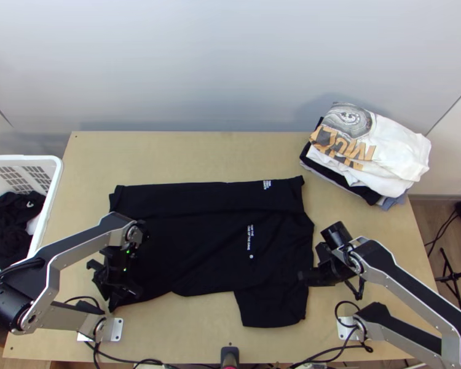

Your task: Fold the t-shirt

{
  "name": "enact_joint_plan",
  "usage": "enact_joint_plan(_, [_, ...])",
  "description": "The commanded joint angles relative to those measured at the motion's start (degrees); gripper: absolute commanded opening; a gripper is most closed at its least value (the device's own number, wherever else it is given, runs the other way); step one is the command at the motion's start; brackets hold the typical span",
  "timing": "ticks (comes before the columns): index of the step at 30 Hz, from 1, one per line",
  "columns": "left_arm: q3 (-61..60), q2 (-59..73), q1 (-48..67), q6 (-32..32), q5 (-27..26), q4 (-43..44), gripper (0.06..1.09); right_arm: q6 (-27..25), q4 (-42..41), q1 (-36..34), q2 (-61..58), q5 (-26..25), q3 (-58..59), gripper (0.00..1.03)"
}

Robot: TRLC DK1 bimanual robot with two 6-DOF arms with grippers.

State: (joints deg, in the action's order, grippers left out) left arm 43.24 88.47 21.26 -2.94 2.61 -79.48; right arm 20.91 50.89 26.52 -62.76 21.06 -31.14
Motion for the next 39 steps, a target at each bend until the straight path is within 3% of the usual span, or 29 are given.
enact_joint_plan(1, [-0.6, 2.5, 2.1, 0.6, -0.2, 4.1, 0.46, -1.7, 0.9, -2.4, 0.4, -0.1, -0.9, 0.03])
enact_joint_plan(13, [-0.9, 3.6, 2.4, 0.9, -0.1, 4.6, 0.43, -3.8, 2.5, -4.4, 1.2, -0.1, -1.9, 0.03])
enact_joint_plan(15, [-0.4, 3.4, 3.1, 1.3, 0.2, 4.3, 0.12, -3.9, 2.7, -4.4, 1.8, -0.1, -2.4, 0.03])
enact_joint_plan(16, [-0.4, 3.0, 3.5, 1.4, 0.6, 4.6, 0.10, -4.0, 2.7, -4.4, 1.9, -0.1, -2.5, 0.03])
enact_joint_plan(22, [1.5, -0.7, 2.7, 0.7, 0.7, 3.6, 0.10, -4.6, 3.3, -4.4, 5.6, -0.2, -2.8, 0.03])
enact_joint_plan(31, [13.5, -6.1, -8.3, -2.9, -1.3, -4.5, 0.10, -5.1, 4.2, -4.4, 7.2, -0.1, -7.3, 0.03])
enact_joint_plan(39, [15.5, -7.8, -16.2, -6.0, -3.9, -4.4, 0.10, -6.1, 5.6, -5.3, 7.7, 0.0, -9.4, 0.03])
